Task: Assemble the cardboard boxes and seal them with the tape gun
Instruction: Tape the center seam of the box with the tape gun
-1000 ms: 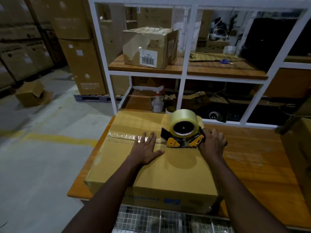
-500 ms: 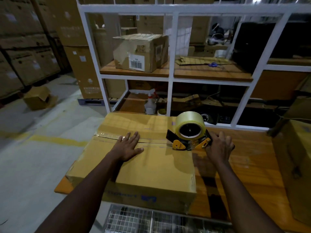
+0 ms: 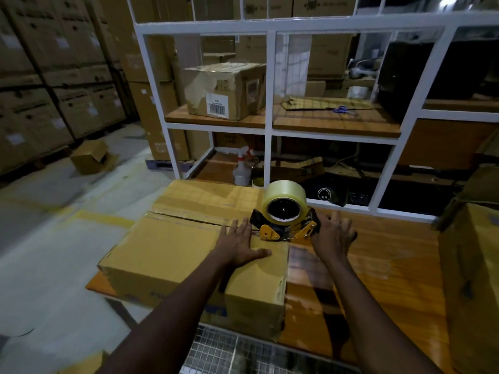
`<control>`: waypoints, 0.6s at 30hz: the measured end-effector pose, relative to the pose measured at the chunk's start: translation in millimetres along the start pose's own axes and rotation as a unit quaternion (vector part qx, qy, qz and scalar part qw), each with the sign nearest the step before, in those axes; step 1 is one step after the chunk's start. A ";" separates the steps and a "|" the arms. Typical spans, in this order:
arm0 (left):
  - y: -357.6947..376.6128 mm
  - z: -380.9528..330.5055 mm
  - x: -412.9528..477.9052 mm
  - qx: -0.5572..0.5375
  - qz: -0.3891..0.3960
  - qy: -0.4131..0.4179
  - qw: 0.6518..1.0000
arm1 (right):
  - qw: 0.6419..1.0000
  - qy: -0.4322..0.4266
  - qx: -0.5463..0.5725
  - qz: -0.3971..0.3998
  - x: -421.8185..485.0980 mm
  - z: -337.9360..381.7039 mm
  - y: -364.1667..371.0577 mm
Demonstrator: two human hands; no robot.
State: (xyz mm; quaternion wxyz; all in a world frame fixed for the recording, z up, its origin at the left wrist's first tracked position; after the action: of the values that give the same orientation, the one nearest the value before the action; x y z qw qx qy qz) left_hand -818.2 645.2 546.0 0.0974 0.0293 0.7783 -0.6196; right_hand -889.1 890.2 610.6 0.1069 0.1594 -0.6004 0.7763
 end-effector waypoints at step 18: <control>5.9 -59.6 -4.0 0.017 0.017 0.014 1.000 | 0.994 0.078 0.047 0.051 1.9 -54.8 8.7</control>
State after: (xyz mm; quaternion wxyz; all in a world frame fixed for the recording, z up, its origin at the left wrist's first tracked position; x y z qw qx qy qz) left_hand -820.2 704.7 553.8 0.0961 0.0526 0.7681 -0.6308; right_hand -900.5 940.9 591.0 0.1064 0.0722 -0.5601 0.8184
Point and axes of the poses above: each hand's wrist, its own x-axis towards the middle knuckle, its own y-axis out of the palm, z = x × y, the point moved 9 cm from there along x, towards the middle knuckle, and after that the axes turned 6 degrees about -x, right-handed, at the moved point
